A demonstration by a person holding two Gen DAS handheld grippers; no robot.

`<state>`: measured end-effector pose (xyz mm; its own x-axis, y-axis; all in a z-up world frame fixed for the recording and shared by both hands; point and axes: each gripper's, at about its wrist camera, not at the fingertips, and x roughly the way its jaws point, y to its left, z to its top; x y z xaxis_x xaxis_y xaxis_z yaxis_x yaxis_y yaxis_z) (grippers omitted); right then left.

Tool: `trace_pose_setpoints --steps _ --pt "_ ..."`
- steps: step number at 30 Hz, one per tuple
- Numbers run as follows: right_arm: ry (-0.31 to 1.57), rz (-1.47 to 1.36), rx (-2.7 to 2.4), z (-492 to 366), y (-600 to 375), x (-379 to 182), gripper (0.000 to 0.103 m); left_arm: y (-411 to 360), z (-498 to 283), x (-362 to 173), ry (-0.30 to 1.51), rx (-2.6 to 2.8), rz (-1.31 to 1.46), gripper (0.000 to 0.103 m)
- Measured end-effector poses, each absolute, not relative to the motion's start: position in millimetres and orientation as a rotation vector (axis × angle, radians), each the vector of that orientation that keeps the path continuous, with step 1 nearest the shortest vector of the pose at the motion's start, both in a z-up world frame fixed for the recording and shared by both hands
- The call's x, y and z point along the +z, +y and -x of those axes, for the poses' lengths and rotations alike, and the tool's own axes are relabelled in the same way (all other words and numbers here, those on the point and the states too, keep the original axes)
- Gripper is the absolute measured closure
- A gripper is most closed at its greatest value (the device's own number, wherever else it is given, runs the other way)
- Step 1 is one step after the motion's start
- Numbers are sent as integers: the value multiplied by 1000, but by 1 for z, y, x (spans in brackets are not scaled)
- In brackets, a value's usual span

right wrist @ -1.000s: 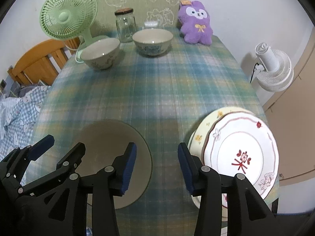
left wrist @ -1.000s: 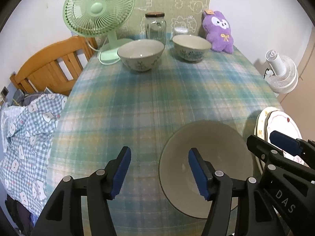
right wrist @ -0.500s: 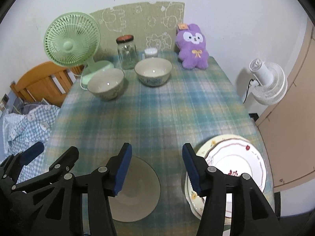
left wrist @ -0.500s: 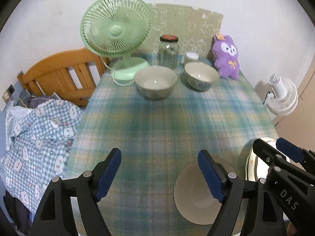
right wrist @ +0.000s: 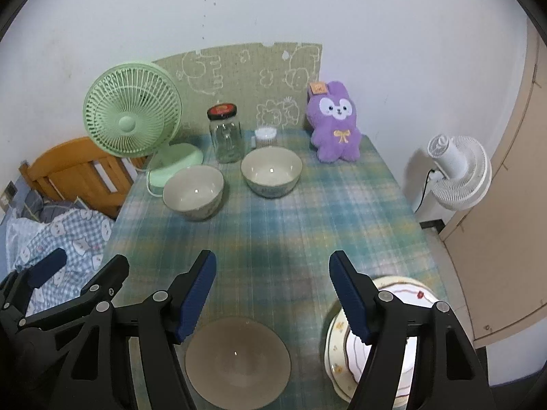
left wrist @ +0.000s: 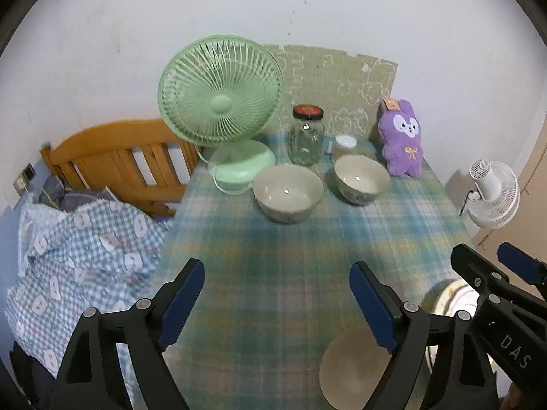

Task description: Organize plates and bowls

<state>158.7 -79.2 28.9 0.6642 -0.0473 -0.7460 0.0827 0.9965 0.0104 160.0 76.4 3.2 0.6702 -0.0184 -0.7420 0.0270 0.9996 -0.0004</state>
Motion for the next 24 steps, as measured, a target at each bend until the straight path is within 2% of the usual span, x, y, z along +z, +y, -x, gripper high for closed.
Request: trace_pose_setpoints --steps 18,21,24 --pt "783 -58 -135 -215 -44 45 31 111 -218 11 810 -102 -23 9" --pt "773 -40 -138 -225 -40 45 24 111 -228 10 804 -116 -34 8" --pt "771 -24 -134 -235 -36 43 24 108 -236 9 802 -114 -49 8"
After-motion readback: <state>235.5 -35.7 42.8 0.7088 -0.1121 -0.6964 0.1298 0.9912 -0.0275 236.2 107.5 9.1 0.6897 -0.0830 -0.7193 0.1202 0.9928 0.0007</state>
